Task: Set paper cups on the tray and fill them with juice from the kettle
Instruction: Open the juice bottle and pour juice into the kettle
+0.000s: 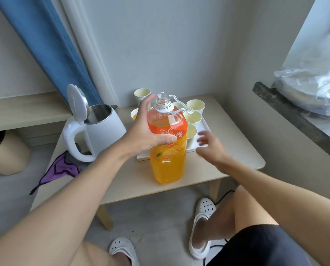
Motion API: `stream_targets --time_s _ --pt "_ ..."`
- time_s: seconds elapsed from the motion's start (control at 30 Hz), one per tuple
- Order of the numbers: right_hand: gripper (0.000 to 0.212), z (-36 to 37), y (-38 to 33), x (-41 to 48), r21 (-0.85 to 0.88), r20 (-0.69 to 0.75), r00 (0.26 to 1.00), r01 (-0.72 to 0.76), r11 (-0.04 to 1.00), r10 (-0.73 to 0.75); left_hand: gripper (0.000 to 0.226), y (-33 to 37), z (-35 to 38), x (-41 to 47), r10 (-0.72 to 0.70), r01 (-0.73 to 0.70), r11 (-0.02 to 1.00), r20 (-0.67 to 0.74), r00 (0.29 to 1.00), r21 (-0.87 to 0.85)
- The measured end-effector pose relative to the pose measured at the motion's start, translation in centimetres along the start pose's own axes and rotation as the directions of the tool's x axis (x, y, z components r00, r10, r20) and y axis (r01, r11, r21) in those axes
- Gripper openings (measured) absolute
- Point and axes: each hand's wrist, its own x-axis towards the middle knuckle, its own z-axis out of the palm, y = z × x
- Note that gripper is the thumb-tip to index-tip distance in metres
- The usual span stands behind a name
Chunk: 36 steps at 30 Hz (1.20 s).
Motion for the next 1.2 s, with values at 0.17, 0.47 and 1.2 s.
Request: stream_targets --time_s 0.17,0.47,1.2 --pt "0.103 -0.5 -5.8 -1.4 0.004 0.533 0.818 0.251 0.968 -0.214 0.107 -3.7 2.9 -2.8 -0.014 -0.005 0.995 -0.189 0.982 -0.103" --pt "0.095 1.5 -7.4 -1.6 0.162 0.479 0.802 0.319 0.934 -0.357 0.084 -5.4 3.0 -3.0 -0.151 0.103 0.972 -0.226 0.962 -0.211" --pt "0.091 4.5 -12.9 -1.4 -0.187 0.106 0.922 0.387 0.903 -0.373 0.068 4.7 -3.5 -0.2 -0.358 0.148 0.844 -0.336 0.871 -0.515"
